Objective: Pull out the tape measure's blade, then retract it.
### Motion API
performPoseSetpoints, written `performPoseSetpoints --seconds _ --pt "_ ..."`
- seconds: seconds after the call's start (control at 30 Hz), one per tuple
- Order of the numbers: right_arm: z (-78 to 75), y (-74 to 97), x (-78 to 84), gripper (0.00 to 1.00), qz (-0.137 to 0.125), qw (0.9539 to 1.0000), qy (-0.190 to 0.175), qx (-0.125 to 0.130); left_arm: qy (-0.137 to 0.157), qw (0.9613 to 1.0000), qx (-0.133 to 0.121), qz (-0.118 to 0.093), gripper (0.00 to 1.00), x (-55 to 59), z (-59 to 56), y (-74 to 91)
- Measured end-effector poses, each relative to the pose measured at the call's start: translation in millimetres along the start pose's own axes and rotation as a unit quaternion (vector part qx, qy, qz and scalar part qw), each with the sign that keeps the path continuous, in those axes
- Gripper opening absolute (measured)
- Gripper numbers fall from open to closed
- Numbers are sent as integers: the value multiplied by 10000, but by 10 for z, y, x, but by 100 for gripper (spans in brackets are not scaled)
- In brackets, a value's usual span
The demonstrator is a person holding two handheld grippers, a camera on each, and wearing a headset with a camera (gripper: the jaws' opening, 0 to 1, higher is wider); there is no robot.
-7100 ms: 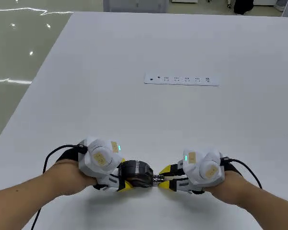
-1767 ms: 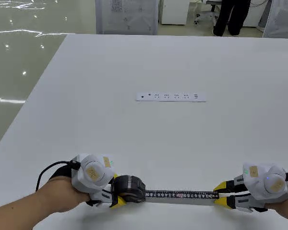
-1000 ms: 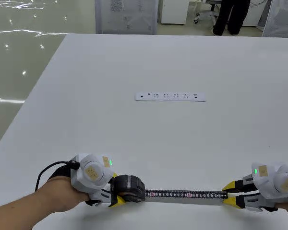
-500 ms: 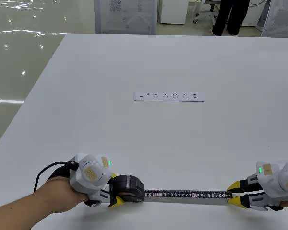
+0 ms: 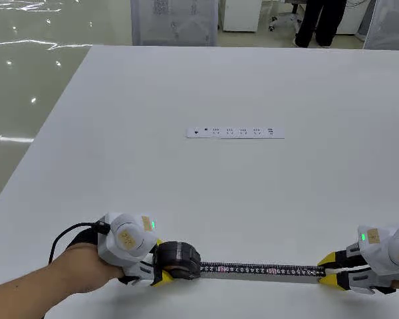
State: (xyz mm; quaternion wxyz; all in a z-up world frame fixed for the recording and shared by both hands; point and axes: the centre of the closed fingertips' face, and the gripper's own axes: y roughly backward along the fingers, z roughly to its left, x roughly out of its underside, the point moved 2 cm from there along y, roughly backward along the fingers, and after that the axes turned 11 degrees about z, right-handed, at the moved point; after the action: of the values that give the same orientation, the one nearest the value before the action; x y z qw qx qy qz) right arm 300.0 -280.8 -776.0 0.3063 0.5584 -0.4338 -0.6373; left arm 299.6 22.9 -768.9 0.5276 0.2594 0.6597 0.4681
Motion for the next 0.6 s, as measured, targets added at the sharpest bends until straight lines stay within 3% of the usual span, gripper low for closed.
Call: performPoseSetpoints --seconds 0.6 --pt "0 -11 -31 12 181 9998 52 -104 67 9998 21 195 32 5 5 -27"
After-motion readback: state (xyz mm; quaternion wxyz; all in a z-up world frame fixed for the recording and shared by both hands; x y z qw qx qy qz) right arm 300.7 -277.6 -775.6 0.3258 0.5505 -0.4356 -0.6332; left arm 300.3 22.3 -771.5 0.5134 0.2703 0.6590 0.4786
